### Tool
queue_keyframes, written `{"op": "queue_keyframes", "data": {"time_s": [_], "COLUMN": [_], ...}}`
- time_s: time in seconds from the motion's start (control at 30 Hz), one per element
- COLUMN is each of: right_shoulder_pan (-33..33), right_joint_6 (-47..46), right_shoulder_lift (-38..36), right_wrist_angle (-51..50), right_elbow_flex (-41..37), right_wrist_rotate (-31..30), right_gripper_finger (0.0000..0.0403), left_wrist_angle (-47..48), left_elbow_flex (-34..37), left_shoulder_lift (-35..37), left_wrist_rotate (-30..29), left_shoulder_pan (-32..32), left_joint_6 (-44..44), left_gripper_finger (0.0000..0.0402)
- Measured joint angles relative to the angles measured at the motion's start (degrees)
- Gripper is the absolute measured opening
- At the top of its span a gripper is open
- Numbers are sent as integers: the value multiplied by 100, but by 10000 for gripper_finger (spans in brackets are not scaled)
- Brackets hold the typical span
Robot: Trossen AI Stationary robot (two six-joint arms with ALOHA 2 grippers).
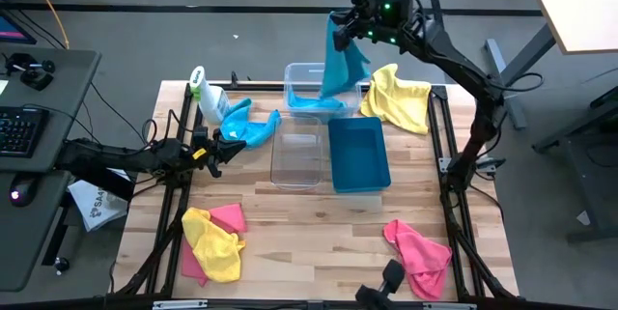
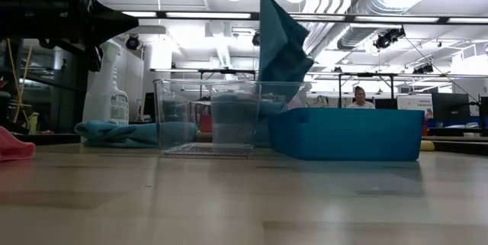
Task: Sort microfiber towel by color & place in baskets
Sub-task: Put the bottom blue towel into the top transparent bin
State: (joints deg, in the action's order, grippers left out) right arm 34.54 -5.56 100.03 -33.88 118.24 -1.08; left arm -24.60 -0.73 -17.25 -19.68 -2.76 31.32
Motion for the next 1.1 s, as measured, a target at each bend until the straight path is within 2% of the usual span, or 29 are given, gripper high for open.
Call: {"op": "queue_keyframes", "data": {"time_s": [0.13,0.47,0.73,0.87,0.97,1.1], "right_shoulder_pan": [-12,-178,-112,-43,-39,-41], "right_joint_6": [-139,-491,94,203,151,-101], "right_shoulder_lift": [159,660,1017,1024,905,469], "right_wrist_angle": [-55,-122,-1485,-1775,-1535,-719], "right_elbow_flex": [0,-1,-5,-21,-472,-1733], "right_wrist_rotate": [23,561,384,310,303,329], "right_gripper_finger": [0,0,0,0,0,0], "left_wrist_angle": [2,2,2,2,2,2], "left_elbow_flex": [0,0,0,0,0,0], "left_shoulder_lift": [1,-1,2,1,-1,1], "left_wrist_rotate": [0,0,0,0,0,0], "left_shoulder_pan": [-1,-2,-1,-1,-2,-1], "left_joint_6": [1,0,1,-1,-1,0], "left_gripper_finger": [7,7,7,7,7,7]}}
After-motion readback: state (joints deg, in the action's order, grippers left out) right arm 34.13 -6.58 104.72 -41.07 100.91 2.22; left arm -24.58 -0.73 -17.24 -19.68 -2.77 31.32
